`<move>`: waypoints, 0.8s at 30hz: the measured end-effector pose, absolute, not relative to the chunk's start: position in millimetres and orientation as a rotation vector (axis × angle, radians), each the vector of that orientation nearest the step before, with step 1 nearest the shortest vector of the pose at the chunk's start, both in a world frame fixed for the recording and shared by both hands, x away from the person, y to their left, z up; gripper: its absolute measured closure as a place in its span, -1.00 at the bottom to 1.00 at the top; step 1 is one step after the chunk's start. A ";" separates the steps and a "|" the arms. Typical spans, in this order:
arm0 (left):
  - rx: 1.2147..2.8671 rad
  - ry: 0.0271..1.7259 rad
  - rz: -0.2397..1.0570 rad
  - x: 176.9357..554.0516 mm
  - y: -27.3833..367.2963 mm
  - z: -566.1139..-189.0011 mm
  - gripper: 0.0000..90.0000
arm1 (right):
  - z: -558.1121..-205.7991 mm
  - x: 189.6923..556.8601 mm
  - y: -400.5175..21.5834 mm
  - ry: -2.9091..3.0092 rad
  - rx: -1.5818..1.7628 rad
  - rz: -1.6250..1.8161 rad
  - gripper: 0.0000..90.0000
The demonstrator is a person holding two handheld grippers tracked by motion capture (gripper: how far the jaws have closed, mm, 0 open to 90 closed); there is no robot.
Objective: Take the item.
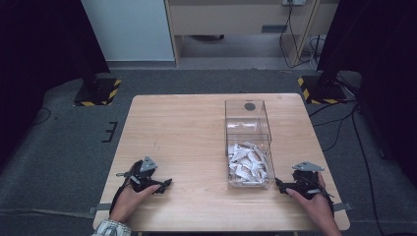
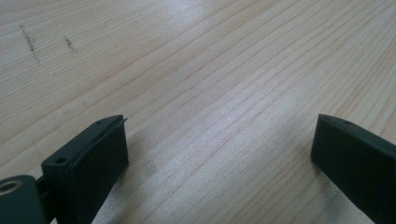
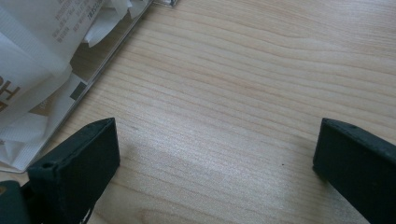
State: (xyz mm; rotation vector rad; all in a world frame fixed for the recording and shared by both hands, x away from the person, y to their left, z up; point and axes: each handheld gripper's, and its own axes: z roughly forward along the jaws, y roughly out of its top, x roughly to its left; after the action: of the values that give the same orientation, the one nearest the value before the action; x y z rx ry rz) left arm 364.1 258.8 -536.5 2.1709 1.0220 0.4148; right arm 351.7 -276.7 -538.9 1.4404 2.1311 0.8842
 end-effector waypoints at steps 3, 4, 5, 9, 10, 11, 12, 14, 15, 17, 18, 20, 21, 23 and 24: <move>2.172 1.019 0.415 363.2 258.2 -536.3 -0.93 | -538.9 351.7 -276.7 2.131 1.440 0.884 -0.98; 2.172 1.019 0.415 363.2 258.2 -536.3 -0.92 | -538.9 351.7 -276.7 2.131 1.440 0.884 -0.98; 2.174 1.004 0.405 362.2 256.1 -535.3 -0.91 | -538.9 351.7 -276.7 2.131 1.441 0.885 -0.98; 2.161 0.984 0.412 361.1 251.1 -531.7 -0.91 | -538.9 351.7 -276.7 2.131 1.441 0.884 -0.98; 2.162 0.982 0.411 361.0 250.4 -531.4 -0.91 | -538.9 351.7 -276.7 2.131 1.441 0.885 -0.98; 2.165 0.979 0.409 360.9 249.6 -531.3 -0.91 | -538.9 351.7 -276.7 2.131 1.441 0.885 -0.98; 2.168 0.977 0.406 360.6 249.1 -531.3 -0.91 | -538.9 351.7 -276.7 2.131 1.441 0.885 -0.98; 2.170 0.974 0.405 360.3 248.7 -531.1 -0.91 | -538.9 351.7 -276.7 2.131 1.441 0.884 -0.98; 2.170 0.968 0.403 360.1 248.1 -530.4 -0.91 | -539.0 351.6 -276.7 2.131 1.441 0.884 -0.98; 2.167 0.967 0.406 360.0 247.5 -529.6 -0.91 | -538.9 351.6 -276.7 2.131 1.441 0.885 -0.98; 2.164 0.965 0.409 359.9 247.0 -529.0 -0.91 | -538.9 351.6 -276.7 2.131 1.441 0.884 -0.98; 2.164 0.960 0.407 359.4 245.7 -527.5 -0.91 | -538.9 351.7 -276.8 2.132 1.439 0.884 -0.98; 2.165 0.958 0.407 359.3 245.0 -527.1 -0.91 | -538.9 351.7 -276.7 2.131 1.441 0.884 -0.98; 2.165 0.954 0.408 359.1 244.5 -526.5 -0.91 | -538.9 351.7 -276.8 2.132 1.440 0.884 -0.98; 2.162 0.951 0.405 359.1 244.1 -525.8 -0.91 | -538.9 351.7 -276.8 2.132 1.440 0.884 -0.98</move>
State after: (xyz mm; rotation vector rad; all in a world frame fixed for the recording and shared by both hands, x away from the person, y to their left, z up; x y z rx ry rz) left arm 359.1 244.1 -525.8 2.1615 0.9515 0.4055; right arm 351.7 -276.8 -538.9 1.4398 2.1320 0.8838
